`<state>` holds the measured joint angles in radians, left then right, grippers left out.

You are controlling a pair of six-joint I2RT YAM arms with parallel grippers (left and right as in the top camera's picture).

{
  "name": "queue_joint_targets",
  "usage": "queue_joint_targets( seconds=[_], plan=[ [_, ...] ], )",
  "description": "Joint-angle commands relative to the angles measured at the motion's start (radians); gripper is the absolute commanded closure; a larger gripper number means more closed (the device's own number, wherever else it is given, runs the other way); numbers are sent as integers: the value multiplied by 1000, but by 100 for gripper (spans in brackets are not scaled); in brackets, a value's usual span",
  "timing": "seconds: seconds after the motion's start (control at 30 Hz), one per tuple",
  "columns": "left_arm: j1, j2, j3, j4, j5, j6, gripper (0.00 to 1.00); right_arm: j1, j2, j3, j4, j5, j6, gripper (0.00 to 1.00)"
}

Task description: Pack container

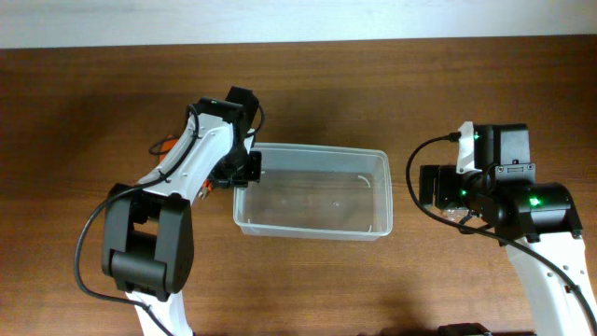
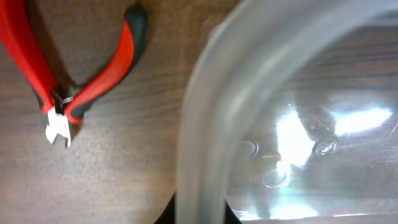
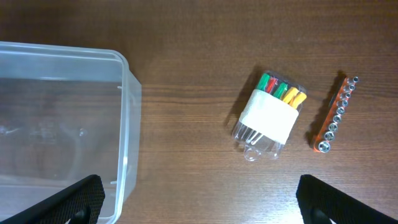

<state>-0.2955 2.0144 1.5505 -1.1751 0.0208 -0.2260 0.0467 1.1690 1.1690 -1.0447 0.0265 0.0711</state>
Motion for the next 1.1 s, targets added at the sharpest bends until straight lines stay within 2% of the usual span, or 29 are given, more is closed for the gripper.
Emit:
queue_joint_targets(
  seconds=[0.0,0.13,0.3,0.4,0.53,0.6,0.9,0.93,1.0,1.03,1.07],
  plan=[
    [-4,13,13,-22,-51,-43,97,-3,3,26,0,16,-15,1],
    [-5,13,13,-22,-51,-43,73,-3,3,26,0,16,-15,1],
    [-5,13,13,-23,-51,-43,69,-3,3,26,0,16,-15,1],
    [-5,13,14,-21,-59,-43,73,-3,3,26,-1,16,-15,1],
    [-3,10,45,-24,-151,-42,73,-3,3,26,0,16,-15,1],
    [-3,2,79,-31,-187,-39,73,-3,3,26,0,15,-15,1],
    [-3,-52,294,-53,-186,33,72,-3,2,26,0,8,-15,1],
    [-3,-58,316,-67,-188,34,72,-3,2,26,-4,7,-14,10],
    [-3,-74,344,-86,-219,33,72,-3,2,28,-22,-20,-14,78],
    [-3,-85,351,-90,-243,32,73,-3,2,28,-31,-47,-11,96],
    [0,-102,354,-91,-273,26,73,-3,3,28,-39,-85,-11,96]
  ],
)
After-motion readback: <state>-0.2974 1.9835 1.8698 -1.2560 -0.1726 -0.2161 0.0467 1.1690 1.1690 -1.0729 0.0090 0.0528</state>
